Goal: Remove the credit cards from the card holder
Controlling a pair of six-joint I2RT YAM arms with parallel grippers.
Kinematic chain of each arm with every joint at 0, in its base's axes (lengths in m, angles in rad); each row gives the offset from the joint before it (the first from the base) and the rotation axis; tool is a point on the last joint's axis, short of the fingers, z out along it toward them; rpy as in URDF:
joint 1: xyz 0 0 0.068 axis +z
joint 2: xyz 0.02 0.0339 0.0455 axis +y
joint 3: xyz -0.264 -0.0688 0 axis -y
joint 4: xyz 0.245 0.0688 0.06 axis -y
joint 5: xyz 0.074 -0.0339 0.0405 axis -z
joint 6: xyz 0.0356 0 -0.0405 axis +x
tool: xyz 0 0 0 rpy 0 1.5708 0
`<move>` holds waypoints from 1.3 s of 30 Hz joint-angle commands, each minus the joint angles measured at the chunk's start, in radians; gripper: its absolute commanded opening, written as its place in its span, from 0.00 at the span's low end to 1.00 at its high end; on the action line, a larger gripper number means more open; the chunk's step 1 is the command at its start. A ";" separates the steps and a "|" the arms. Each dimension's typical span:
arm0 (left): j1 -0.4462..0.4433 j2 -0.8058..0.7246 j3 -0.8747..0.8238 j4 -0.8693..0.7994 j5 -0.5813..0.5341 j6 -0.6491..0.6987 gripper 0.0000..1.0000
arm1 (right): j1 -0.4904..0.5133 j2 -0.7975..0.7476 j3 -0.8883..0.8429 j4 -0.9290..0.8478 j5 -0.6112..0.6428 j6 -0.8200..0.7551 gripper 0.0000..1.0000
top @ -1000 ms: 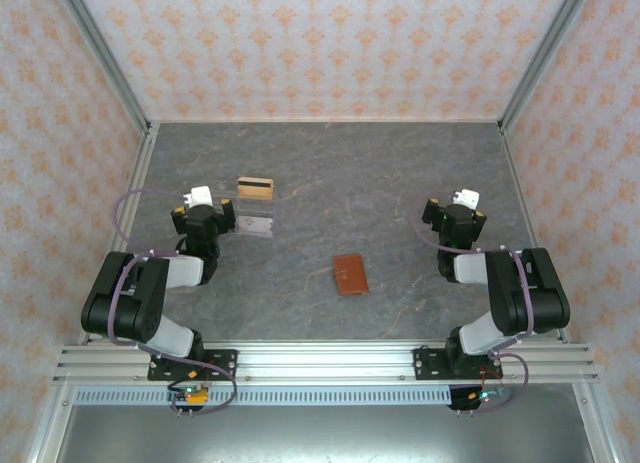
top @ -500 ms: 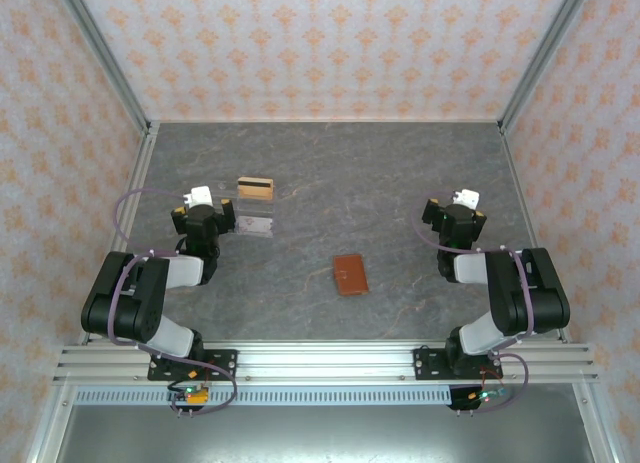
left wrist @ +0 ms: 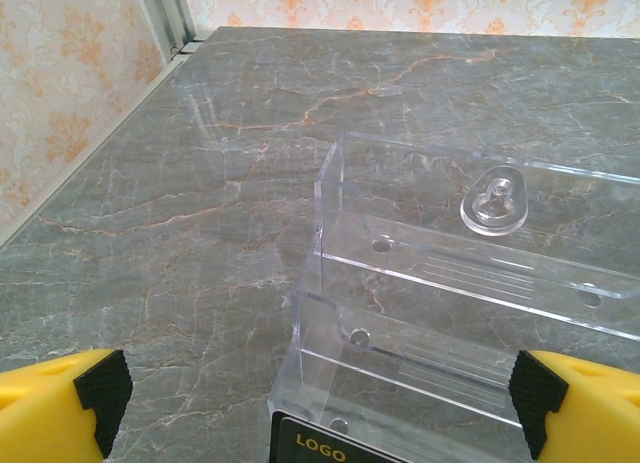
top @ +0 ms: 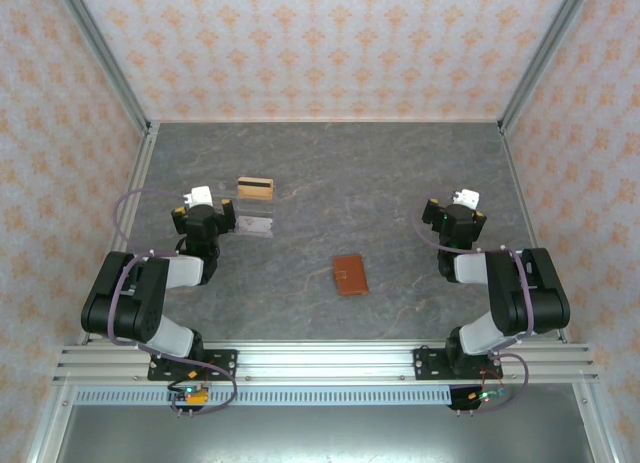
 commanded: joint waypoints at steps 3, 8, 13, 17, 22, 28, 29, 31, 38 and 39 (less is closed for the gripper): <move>0.013 -0.083 -0.003 -0.041 -0.019 -0.014 1.00 | -0.006 -0.116 0.034 -0.112 0.012 0.027 0.99; 0.013 -0.227 0.029 -0.250 -0.044 -0.050 1.00 | -0.006 -0.283 0.086 -0.365 0.112 0.146 0.99; 0.012 -0.378 0.086 -0.493 -0.022 -0.139 1.00 | -0.006 -0.418 0.182 -0.649 0.067 0.345 0.99; 0.013 -0.472 0.194 -0.770 0.011 -0.292 1.00 | -0.006 -0.459 0.301 -0.895 0.020 0.498 0.99; 0.012 -0.482 0.313 -0.946 0.179 -0.357 1.00 | -0.006 -0.399 0.457 -1.099 -0.123 0.532 0.99; 0.012 -0.489 0.387 -1.050 0.265 -0.386 1.00 | 0.028 -0.286 0.600 -1.264 -0.353 0.482 1.00; 0.011 -0.492 0.393 -1.064 0.262 -0.384 1.00 | 0.048 -0.273 0.612 -1.284 -0.373 0.475 1.00; 0.011 -0.494 0.403 -1.081 0.263 -0.377 1.00 | 0.100 -0.247 0.637 -1.329 -0.383 0.458 0.99; 0.011 -0.489 0.408 -1.108 0.239 -0.357 1.00 | 0.405 -0.104 0.729 -1.528 -0.253 0.425 0.93; 0.011 -0.489 0.409 -1.111 0.232 -0.356 1.00 | 0.448 -0.081 0.741 -1.554 -0.230 0.432 0.93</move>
